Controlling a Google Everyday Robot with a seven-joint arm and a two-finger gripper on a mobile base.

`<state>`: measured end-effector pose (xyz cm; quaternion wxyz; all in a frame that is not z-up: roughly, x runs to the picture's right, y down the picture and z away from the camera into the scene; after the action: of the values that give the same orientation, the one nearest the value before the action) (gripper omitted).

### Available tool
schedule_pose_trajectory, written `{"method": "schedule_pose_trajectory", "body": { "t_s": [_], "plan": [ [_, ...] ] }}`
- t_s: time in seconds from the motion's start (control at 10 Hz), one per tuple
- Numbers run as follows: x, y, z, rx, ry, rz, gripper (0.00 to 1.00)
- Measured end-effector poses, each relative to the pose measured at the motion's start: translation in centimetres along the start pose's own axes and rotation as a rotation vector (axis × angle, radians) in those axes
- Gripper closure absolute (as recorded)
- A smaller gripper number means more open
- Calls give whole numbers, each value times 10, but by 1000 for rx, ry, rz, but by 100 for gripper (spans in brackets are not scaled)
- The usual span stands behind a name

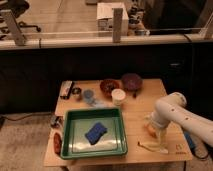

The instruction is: Place apple in paper cup

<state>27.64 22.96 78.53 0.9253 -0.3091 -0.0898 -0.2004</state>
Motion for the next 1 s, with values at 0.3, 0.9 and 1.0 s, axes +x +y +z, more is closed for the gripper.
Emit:
{"method": "schedule_pose_trajectory", "body": {
  "t_s": [0.3, 0.9, 1.0],
  "plan": [
    [-1, 0, 2, -1, -1, -33, 20],
    [-5, 1, 7, -4, -7, -91, 20],
    [-6, 0, 8, -4, -8, -98, 20]
  ]
}}
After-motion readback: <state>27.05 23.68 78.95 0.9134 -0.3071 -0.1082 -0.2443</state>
